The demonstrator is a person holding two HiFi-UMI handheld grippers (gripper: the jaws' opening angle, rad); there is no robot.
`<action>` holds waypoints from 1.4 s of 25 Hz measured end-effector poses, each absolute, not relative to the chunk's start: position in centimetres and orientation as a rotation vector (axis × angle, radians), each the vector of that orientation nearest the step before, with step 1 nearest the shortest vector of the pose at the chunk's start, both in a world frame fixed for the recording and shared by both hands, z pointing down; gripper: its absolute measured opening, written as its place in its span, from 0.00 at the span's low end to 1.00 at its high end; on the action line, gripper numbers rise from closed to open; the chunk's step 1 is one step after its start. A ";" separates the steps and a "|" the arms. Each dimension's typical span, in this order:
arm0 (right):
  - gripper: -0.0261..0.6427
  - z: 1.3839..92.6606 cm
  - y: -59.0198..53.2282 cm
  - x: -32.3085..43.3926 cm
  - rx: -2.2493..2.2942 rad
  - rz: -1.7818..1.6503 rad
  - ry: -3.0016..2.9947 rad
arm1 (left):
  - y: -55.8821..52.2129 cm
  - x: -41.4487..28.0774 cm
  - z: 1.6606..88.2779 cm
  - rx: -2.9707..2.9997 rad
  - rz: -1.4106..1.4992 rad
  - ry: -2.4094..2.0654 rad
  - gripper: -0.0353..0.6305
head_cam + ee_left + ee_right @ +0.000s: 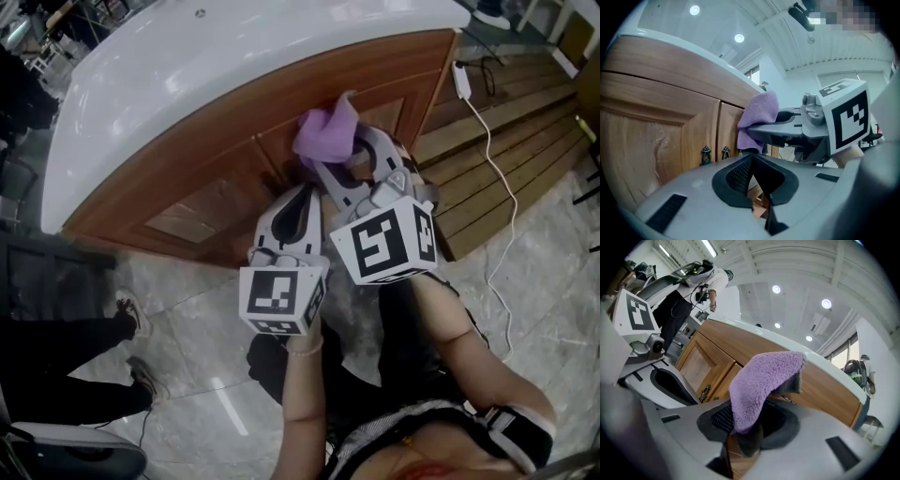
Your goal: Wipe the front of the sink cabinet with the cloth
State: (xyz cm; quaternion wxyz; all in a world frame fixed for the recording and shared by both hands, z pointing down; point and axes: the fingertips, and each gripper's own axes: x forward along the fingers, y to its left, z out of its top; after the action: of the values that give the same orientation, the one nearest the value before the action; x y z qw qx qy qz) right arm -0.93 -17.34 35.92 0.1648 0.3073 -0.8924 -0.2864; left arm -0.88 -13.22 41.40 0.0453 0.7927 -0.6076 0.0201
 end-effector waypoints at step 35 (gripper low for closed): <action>0.29 36.7 -23.8 8.0 1.067 -0.669 -2.422 | -14.1 1.7 42.9 2.481 0.123 -1.716 0.05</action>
State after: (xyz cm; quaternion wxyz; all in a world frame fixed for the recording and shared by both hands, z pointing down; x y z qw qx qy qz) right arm 7.96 -23.77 36.65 0.2044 0.3826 -0.8685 -0.2399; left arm 1.70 -14.12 42.89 0.0609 0.8202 -0.5673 0.0405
